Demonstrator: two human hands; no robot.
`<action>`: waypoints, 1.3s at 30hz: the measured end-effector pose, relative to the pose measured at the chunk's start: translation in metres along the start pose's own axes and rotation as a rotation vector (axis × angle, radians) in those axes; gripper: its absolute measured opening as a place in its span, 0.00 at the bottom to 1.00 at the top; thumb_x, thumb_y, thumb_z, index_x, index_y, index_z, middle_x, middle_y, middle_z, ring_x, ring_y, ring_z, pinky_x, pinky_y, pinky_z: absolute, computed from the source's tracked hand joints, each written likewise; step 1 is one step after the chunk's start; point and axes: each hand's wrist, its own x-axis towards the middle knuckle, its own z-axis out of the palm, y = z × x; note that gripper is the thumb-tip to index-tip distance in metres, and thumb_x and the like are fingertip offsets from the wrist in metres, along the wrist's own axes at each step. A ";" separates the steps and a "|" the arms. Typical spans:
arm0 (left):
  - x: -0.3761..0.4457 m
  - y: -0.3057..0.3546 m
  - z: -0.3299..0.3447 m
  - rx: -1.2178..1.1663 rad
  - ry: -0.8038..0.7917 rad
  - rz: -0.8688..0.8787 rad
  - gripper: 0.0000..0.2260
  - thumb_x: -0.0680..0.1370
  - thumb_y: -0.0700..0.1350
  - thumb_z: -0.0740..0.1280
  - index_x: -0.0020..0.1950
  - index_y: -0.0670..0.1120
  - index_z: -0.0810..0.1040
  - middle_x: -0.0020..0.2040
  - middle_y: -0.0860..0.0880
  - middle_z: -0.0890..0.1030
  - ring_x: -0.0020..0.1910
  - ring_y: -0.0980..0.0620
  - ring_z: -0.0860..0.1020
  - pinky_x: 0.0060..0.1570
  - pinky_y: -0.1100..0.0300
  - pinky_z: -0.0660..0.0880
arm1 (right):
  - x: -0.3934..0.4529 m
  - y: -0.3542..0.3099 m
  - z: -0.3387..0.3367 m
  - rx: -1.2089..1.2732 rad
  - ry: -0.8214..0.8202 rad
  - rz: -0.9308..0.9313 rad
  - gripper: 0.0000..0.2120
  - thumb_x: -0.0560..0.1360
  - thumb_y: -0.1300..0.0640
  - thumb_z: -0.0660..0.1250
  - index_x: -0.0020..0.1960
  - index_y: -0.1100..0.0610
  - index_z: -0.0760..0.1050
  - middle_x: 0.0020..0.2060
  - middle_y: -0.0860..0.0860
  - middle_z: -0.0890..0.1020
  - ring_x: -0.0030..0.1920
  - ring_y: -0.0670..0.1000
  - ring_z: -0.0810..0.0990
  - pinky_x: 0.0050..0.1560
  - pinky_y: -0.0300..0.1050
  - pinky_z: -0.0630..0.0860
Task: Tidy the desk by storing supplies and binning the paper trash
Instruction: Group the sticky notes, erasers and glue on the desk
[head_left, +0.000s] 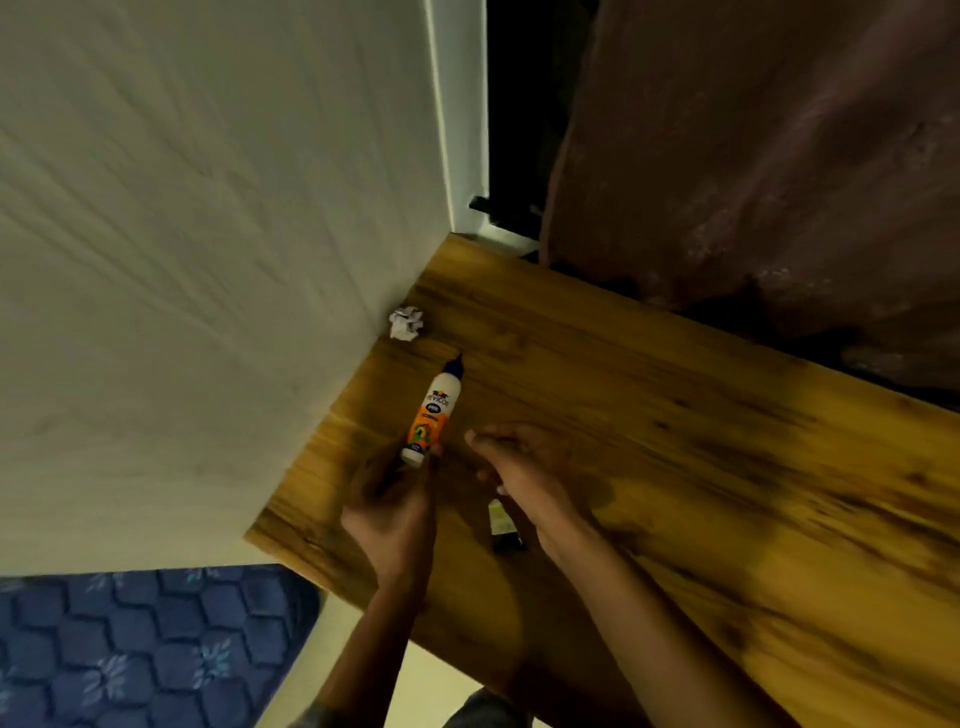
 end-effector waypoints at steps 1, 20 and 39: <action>-0.014 0.003 0.004 -0.013 -0.022 0.031 0.15 0.73 0.51 0.80 0.57 0.53 0.84 0.51 0.56 0.86 0.48 0.61 0.84 0.48 0.59 0.82 | -0.004 0.001 -0.008 0.011 0.034 -0.020 0.19 0.72 0.43 0.76 0.57 0.54 0.81 0.51 0.49 0.85 0.48 0.47 0.83 0.37 0.32 0.78; -0.351 0.048 0.152 -0.096 -0.642 0.345 0.18 0.68 0.56 0.80 0.53 0.52 0.82 0.51 0.52 0.85 0.50 0.49 0.84 0.42 0.52 0.79 | -0.161 0.102 -0.353 0.129 0.411 -0.136 0.16 0.69 0.44 0.79 0.52 0.51 0.83 0.44 0.48 0.87 0.42 0.44 0.87 0.39 0.47 0.85; -0.577 0.050 0.242 0.064 -1.262 0.687 0.09 0.74 0.53 0.74 0.47 0.48 0.85 0.50 0.56 0.84 0.48 0.52 0.84 0.37 0.51 0.79 | -0.335 0.304 -0.664 -0.225 1.082 0.131 0.19 0.71 0.45 0.75 0.58 0.52 0.82 0.46 0.47 0.86 0.33 0.42 0.84 0.35 0.41 0.82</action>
